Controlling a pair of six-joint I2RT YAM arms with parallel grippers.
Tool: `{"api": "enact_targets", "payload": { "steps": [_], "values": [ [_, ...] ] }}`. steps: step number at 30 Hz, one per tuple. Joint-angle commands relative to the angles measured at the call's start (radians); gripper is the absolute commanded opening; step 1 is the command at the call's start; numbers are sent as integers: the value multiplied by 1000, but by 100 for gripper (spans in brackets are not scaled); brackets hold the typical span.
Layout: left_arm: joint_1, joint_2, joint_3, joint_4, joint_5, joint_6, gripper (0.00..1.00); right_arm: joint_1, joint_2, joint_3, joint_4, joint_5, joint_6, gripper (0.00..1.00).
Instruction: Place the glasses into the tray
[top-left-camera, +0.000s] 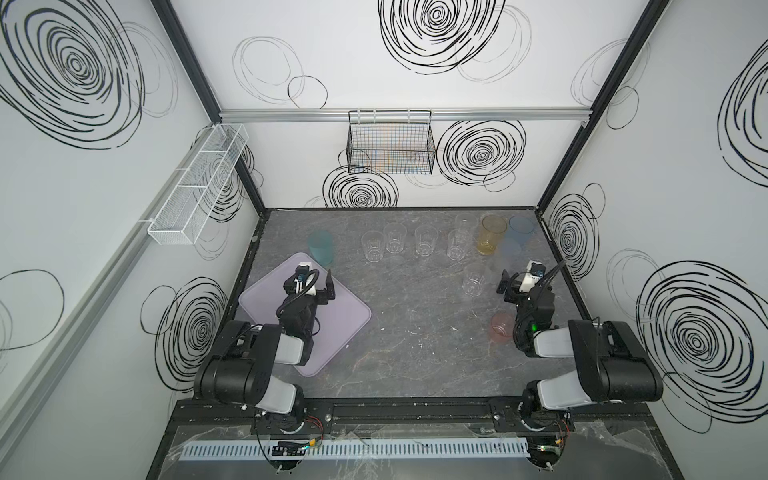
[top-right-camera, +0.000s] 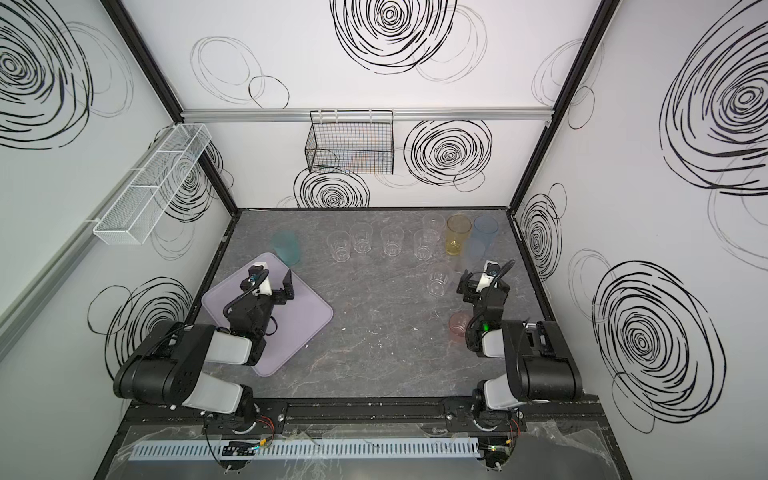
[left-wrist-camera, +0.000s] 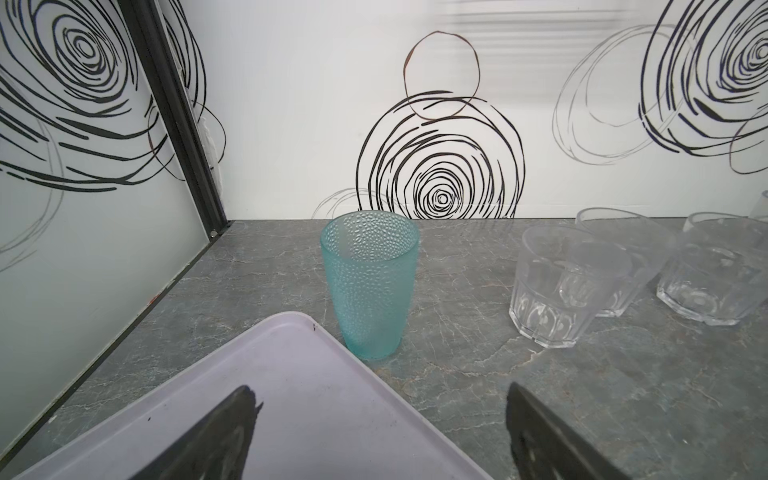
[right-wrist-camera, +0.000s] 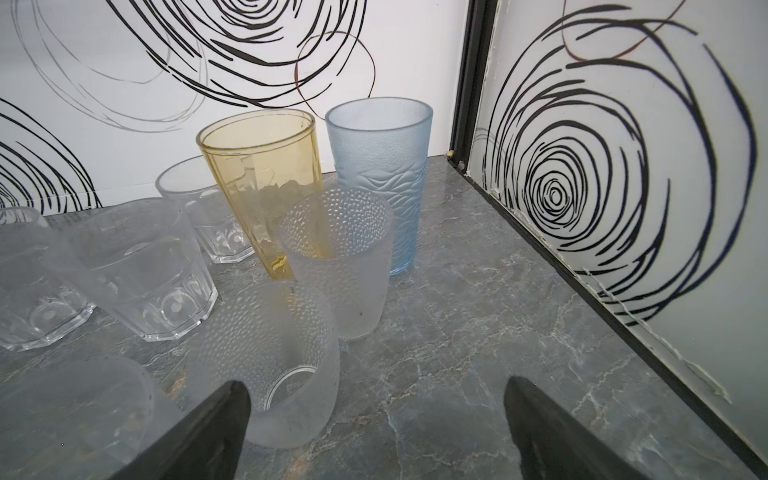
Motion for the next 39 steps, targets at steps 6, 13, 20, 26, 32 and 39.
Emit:
{"api": "enact_targets", "payload": {
  "steps": [6,13,20,26,32,39],
  "values": [
    [11,-4,7,52,21,7,96,-2,3,3,41,-1,-9,100],
    [11,-3,7,52,22,6,96,-19,5,5,40,-35,-6,100],
    [23,-4,7,54,44,-1,96,-17,4,6,38,-39,-9,100],
    [33,-4,4,57,65,-7,96,-13,5,8,35,-36,-12,100],
    [60,-2,-3,74,112,-25,96,-14,6,10,32,-38,-11,100],
    [-25,-10,-13,85,-15,40,96,-10,5,8,35,-31,-12,100]
  ]
}}
